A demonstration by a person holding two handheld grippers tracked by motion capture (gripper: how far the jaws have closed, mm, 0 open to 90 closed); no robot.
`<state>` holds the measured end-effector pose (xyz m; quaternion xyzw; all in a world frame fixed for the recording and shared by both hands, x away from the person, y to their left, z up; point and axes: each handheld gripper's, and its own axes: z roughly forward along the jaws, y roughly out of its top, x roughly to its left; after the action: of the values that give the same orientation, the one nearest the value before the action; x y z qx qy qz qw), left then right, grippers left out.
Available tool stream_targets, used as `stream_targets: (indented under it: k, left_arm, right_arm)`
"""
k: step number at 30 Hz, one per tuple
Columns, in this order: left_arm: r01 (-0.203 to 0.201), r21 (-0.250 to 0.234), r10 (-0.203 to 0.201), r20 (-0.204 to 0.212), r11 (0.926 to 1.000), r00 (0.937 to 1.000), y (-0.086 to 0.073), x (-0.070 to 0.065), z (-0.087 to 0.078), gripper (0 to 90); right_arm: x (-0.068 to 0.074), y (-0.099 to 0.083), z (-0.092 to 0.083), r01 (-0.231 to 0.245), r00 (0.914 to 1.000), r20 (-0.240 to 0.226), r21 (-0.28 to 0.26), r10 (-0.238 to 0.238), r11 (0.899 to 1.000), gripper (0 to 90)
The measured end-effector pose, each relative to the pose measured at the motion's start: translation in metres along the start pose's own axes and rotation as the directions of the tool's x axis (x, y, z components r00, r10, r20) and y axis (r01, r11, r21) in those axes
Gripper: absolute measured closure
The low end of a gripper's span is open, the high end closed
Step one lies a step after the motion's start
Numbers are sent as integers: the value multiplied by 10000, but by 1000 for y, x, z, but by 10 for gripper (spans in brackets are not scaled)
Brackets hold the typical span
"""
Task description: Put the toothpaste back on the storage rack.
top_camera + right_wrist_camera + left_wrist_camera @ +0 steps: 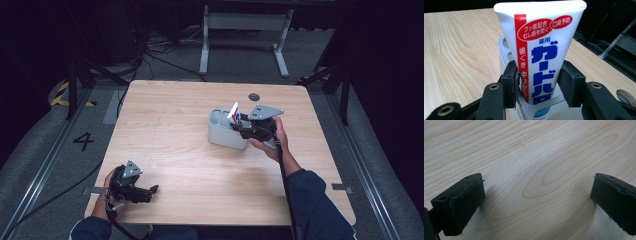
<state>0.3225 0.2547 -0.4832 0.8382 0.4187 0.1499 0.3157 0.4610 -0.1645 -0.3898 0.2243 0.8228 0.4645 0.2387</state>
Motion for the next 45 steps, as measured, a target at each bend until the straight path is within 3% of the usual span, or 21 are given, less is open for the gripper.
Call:
stream_targets:
  k: [15, 20, 24, 25, 38, 45]
  left_arm:
    - [-74, -35, 74, -52, 10000, 10000, 0, 1, 0, 0]
    - [-55, -27, 55, -26, 10000, 10000, 0, 0, 0, 0]
    - [38, 34, -38, 8, 10000, 10000, 0, 0, 0, 0]
    - [-100, -5, 100, -48, 9999, 9999, 0, 1, 0, 0]
    - [35, 29, -35, 7, 10000, 10000, 0, 0, 0, 0]
    - [-89, -34, 89, -54, 10000, 9999, 0, 1, 0, 0]
  right_arm:
    - [2, 0, -5, -152, 9999, -32, -117, 152, 9998, 510]
    - [2, 3, -11, -361, 9992, -195, -576, 350, 9977, 519]
    - [1, 4, -14, -394, 9990, -235, -637, 379, 9972, 519]
    - [2, 4, -14, -443, 9987, -267, -640, 426, 9970, 519]
    - [2, 8, -21, -355, 9991, -247, -772, 337, 9964, 478]
    - [4, 8, -26, -136, 9997, -188, -578, 126, 9982, 449]
